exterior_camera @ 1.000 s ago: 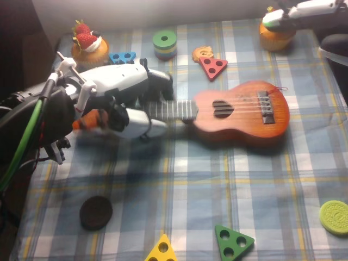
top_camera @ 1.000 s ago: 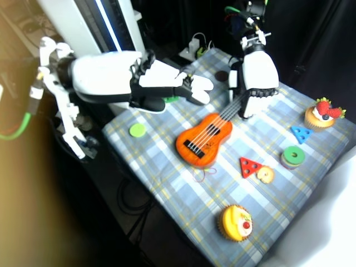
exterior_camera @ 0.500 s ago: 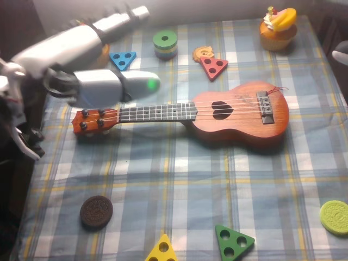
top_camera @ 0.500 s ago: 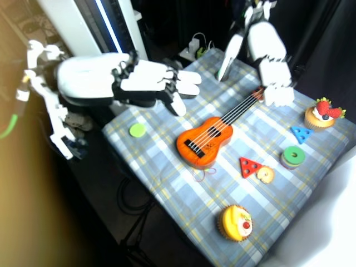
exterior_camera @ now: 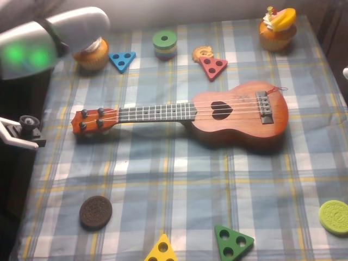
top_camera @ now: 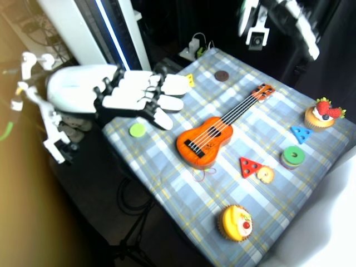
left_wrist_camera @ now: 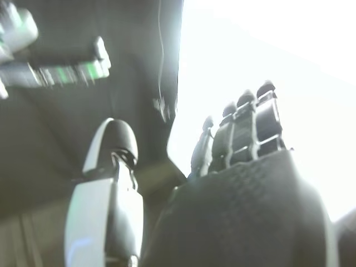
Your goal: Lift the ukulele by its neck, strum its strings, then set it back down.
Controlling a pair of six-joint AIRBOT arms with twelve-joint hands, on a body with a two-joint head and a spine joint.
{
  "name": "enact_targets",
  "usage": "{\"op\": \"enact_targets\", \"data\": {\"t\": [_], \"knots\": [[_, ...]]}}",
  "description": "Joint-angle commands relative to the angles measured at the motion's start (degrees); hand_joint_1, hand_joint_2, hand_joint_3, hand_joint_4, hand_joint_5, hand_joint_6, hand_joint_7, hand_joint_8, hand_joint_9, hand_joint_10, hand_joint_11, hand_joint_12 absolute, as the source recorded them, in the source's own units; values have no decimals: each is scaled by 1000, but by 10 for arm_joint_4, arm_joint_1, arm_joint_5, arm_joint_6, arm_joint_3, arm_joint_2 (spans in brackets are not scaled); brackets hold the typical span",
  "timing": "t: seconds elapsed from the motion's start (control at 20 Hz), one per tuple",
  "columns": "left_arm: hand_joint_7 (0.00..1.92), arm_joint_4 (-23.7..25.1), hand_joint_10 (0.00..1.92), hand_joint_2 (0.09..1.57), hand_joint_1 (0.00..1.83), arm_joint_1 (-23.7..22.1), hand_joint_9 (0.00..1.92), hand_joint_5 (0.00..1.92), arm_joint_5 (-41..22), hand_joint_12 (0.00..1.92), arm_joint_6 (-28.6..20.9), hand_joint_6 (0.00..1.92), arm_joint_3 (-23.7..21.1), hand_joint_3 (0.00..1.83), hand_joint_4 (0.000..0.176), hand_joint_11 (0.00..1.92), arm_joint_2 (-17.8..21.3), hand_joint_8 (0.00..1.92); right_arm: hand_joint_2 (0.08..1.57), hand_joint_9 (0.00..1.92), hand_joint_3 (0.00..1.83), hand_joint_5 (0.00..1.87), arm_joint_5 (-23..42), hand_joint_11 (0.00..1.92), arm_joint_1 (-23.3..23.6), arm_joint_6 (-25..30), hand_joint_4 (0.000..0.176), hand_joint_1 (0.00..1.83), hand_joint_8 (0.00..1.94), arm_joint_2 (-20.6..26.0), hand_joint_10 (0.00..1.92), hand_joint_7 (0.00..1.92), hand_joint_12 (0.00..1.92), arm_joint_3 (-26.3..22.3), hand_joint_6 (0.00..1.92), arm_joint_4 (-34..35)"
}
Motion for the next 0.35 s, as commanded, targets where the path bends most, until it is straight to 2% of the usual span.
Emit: {"op": "enact_targets", "data": {"t": [0.0,0.05,0.1,0.15,0.2,0.25,0.3], "knots": [[0,-7,0,1181,560,3,0,0,-112,0,-17,0,2,7,138,0,2,0,1301,22,0,0,106,0,-4,-2,13,530,0,1,7,0,357,-1,0,18],[0,-13,0,1211,501,13,0,0,-135,0,-26,0,2,17,116,0,2,0,1234,0,0,0,124,0,-16,-2,39,525,0,-1,0,0,128,-2,0,27],[0,-21,0,1192,481,27,0,0,-174,0,-43,0,2,7,127,0,2,0,1207,13,0,0,154,0,-33,-2,26,507,0,-4,4,0,282,-2,0,39],[0,-28,0,1187,469,37,0,0,-200,2,-54,0,2,4,109,5,3,0,1190,31,0,0,175,0,-47,-2,26,495,0,-6,10,0,372,-3,0,48],[0,-31,0,1203,372,46,0,0,-226,0,-63,0,2,11,123,0,6,0,1187,45,0,0,197,0,-60,-2,11,541,0,-7,15,0,538,-3,0,57],[0,-35,0,1209,354,52,0,0,-245,0,-68,0,2,12,119,0,12,0,1160,48,0,0,220,0,-69,-2,31,632,0,-6,14,0,475,-4,0,65],[0,-37,0,1208,383,59,0,0,-271,0,-77,0,-1,10,119,0,18,0,1157,79,0,0,243,0,-78,-2,36,651,0,-4,24,0,492,-6,0,72]]}}
